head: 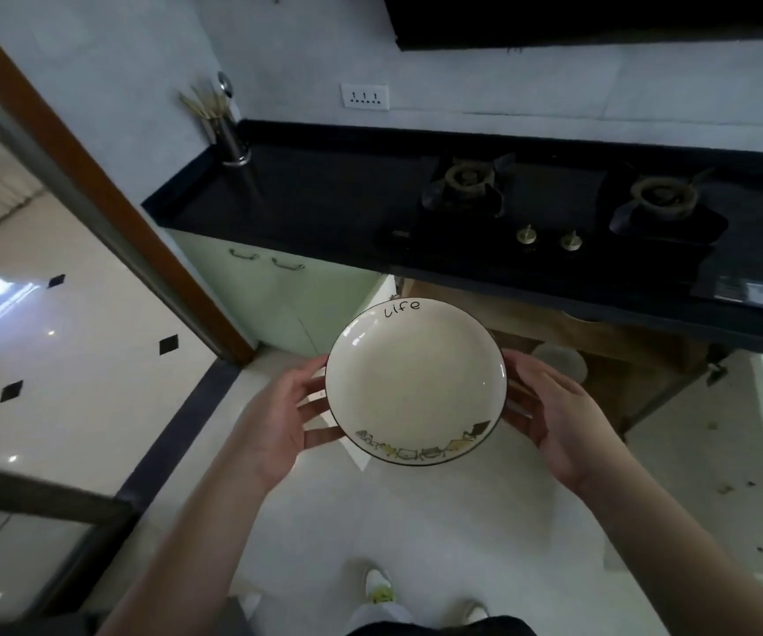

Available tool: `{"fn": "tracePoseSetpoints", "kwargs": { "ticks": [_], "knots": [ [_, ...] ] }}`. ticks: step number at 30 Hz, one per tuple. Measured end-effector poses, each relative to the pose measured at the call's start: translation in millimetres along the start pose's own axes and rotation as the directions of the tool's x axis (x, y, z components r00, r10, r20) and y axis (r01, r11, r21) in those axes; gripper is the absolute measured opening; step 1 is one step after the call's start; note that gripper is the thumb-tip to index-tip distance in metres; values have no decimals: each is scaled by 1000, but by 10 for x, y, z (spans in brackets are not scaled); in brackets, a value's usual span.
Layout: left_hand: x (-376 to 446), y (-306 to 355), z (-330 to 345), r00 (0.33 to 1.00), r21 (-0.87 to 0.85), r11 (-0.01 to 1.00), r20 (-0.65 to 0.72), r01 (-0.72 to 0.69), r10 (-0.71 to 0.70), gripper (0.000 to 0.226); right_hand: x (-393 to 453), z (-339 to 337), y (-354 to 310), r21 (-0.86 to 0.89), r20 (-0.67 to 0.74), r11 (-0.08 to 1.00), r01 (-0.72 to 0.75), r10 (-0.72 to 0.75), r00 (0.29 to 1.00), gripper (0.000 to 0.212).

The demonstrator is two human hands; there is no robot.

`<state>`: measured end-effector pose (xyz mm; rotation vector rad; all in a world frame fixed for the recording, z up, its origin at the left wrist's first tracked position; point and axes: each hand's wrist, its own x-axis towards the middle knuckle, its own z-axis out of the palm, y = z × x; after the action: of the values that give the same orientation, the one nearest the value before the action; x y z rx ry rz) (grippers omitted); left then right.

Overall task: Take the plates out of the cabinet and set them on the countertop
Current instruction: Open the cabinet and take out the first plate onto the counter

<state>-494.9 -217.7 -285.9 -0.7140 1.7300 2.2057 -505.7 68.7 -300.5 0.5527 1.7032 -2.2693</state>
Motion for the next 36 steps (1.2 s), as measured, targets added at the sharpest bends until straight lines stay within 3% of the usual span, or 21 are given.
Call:
{"fn": "tracePoseSetpoints", "kwargs": {
  "ticks": [6, 13, 22, 36],
  "knots": [
    [-288, 33, -530, 993, -15, 996, -81, -89, 88, 29, -3, 490, 79, -5, 158, 1000, 17, -16, 987, 36],
    [-464, 124, -1527, 975, -112, 985, -194, -132, 109, 40, 14, 1553, 242, -103, 262, 993, 50, -21, 965, 32],
    [-315, 431, -2846, 955, -135, 966, -232, -220, 185, 24, 41, 2886, 536, -115, 352, 986, 123, -75, 933, 37],
    [603, 961, -3078, 969, -172, 963, -176, -206, 175, 28, 799, 3375, 378, -171, 369, 970, 175, -101, 924, 33]
  ]
}}
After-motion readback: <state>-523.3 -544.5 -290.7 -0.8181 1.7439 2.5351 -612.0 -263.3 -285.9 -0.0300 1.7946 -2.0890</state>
